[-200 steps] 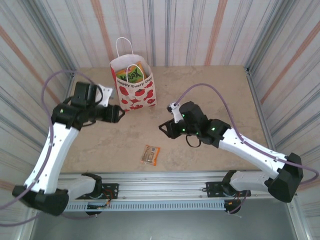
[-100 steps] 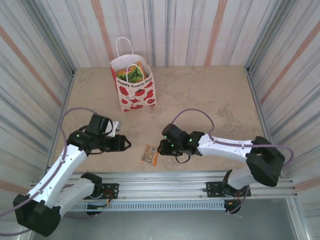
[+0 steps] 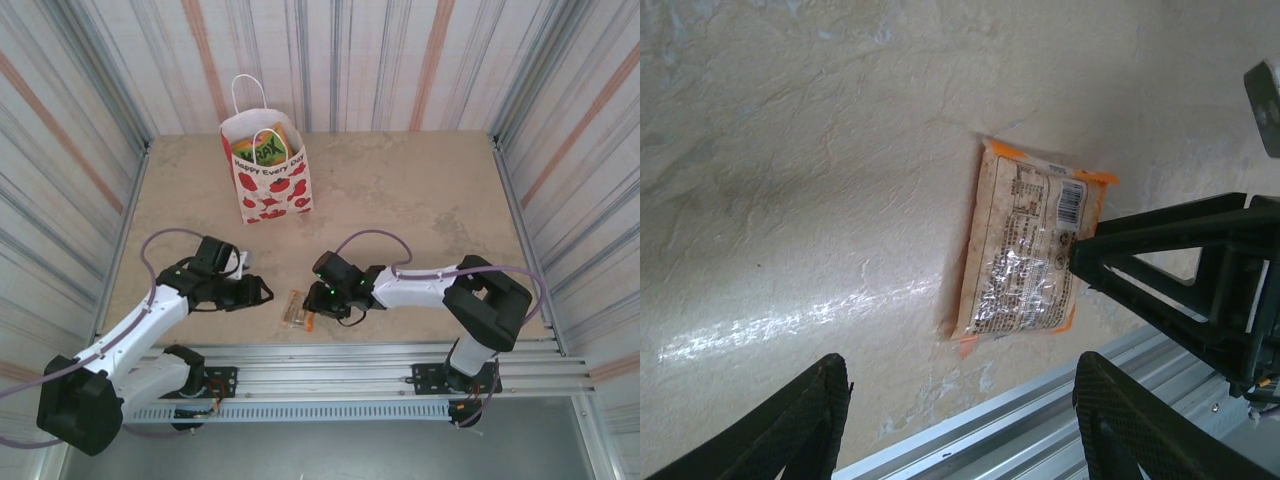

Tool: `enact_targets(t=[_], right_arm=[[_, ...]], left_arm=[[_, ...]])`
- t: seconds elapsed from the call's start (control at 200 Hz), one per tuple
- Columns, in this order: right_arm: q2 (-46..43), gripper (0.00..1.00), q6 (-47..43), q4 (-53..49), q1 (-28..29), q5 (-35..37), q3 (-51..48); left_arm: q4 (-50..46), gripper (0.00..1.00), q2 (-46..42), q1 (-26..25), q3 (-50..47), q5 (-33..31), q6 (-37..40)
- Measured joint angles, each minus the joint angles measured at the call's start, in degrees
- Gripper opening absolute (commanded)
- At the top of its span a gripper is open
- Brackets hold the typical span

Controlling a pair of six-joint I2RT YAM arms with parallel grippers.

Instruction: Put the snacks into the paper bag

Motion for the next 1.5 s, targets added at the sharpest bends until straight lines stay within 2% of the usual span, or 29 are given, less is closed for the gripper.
enact_targets(t=[0.245,0.316,0.531,0.797,0.957,1.182,1.498], right_arm=[[2.2,0.14,2.2,3.4,0.0,-0.9,0.0],[2.2,0.08,2.3,3.8,0.0,-0.9,0.0],[0.2,0.03,2.1,2.7,0.0,0.3,0.0],[-9.1,0.0,-3.1,-5.5,-3.8,3.2,3.4],[-12.0,0.0,-8.9,-10.6,-8.4,4.0,12.6],[-11.5,0.0,-17.7,-16.8,-14.6,3.4,28.6],[-1.7,0.0,-26.9,-20.7,-21.2,0.7,51.5]], left_arm=[[1.5,0.63,0.3,-0.1,0.0,0.0,0.0],[1.6,0.63,0.3,-0.3,0.0,0.0,0.0],[0.3,0.63,0.3,-0.4,1.3,-0.3,0.1],[-1.8,0.65,1.4,0.6,11.1,-3.9,1.2],[-2.3,0.65,5.2,4.9,19.9,-4.5,3.7],[-2.3,0.65,13.2,13.1,33.1,-3.1,7.5],[-3.2,0.65,24.3,21.2,48.3,-1.4,11.7]])
